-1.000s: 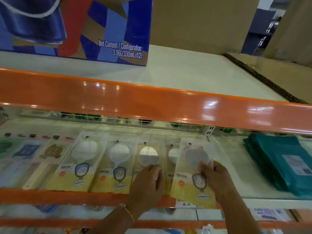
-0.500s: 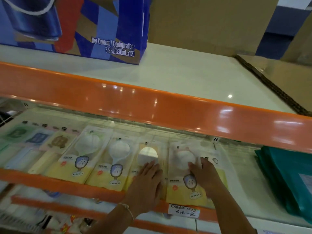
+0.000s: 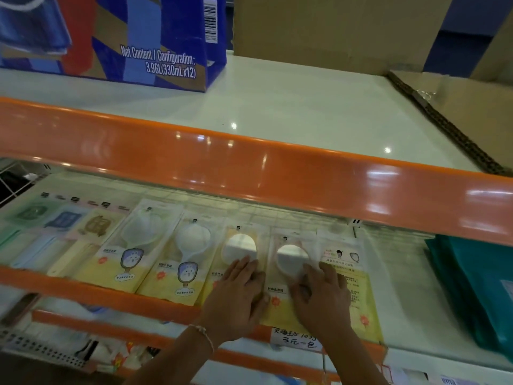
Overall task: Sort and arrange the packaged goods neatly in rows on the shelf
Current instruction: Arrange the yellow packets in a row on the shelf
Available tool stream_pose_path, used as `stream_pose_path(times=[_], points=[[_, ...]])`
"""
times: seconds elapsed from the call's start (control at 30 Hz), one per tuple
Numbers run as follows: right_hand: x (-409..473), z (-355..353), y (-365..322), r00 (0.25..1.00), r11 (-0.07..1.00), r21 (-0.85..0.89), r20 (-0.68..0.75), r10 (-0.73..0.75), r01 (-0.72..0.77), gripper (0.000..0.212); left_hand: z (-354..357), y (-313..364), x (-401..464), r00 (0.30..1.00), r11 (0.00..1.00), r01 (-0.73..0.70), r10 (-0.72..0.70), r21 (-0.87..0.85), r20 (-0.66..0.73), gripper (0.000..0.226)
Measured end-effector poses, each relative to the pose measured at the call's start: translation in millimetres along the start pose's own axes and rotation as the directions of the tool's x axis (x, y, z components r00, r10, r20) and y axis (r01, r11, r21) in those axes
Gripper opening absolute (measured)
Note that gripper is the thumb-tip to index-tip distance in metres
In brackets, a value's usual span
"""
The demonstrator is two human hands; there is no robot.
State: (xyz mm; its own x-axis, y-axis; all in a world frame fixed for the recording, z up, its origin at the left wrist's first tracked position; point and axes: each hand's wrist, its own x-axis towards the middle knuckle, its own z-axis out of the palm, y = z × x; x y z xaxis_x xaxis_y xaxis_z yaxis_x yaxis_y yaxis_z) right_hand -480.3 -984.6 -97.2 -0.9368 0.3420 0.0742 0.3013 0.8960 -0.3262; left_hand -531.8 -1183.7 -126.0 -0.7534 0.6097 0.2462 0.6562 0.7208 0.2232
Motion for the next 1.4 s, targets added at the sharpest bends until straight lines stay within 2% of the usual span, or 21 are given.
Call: stream_pose_path(times=[0.13,0.57,0.77,0.9,1.0,1.1,1.2,1.3,1.4], points=[[-2,8,-6,0.996,0.995,-0.062,0.024,-0.081,0.083,0.058,1,0,-1,1.000,1.000,0.004,-0.004,0.006,0.003,0.052],[3,14,-4,0.990,0.993,-0.042,0.099,-0.103,0.108,0.074,3,-1,1,1.000,1.000,-0.003,0.003,0.023,0.016,0.056],[1,15,-3,0.990,0.993,-0.033,0.091,-0.110,0.113,0.065,3,-1,0,1.000,1.000,0.000,-0.001,0.031,0.021,0.057],[2,16,-2,0.991,0.995,0.011,0.079,-0.104,0.104,0.070,1,0,0,1.000,1.000,0.002,-0.002,0.023,0.009,0.056],[2,2,3,1.000,0.990,0.144,0.020,0.006,-0.009,0.065,-1,1,0,1.000,1.000,-0.010,0.010,-0.002,-0.013,0.055],[0,-20,26,0.971,0.958,0.200,-0.076,0.225,-0.206,0.062,-3,2,-1,0.998,0.999,-0.028,0.027,-0.024,-0.051,0.055],[-4,-36,49,0.894,0.886,0.123,0.031,0.448,-0.448,0.070,-5,6,2,0.994,0.996,-0.056,0.050,-0.063,-0.092,0.055],[-6,-43,59,0.859,0.857,0.082,0.116,0.498,-0.508,0.078,-8,29,9,0.985,0.989,-0.111,0.098,-0.093,-0.140,0.050],[-2,-45,62,0.866,0.864,0.111,0.162,0.473,-0.492,0.081,-4,59,19,0.982,0.983,-0.158,0.147,-0.090,-0.123,0.047]])
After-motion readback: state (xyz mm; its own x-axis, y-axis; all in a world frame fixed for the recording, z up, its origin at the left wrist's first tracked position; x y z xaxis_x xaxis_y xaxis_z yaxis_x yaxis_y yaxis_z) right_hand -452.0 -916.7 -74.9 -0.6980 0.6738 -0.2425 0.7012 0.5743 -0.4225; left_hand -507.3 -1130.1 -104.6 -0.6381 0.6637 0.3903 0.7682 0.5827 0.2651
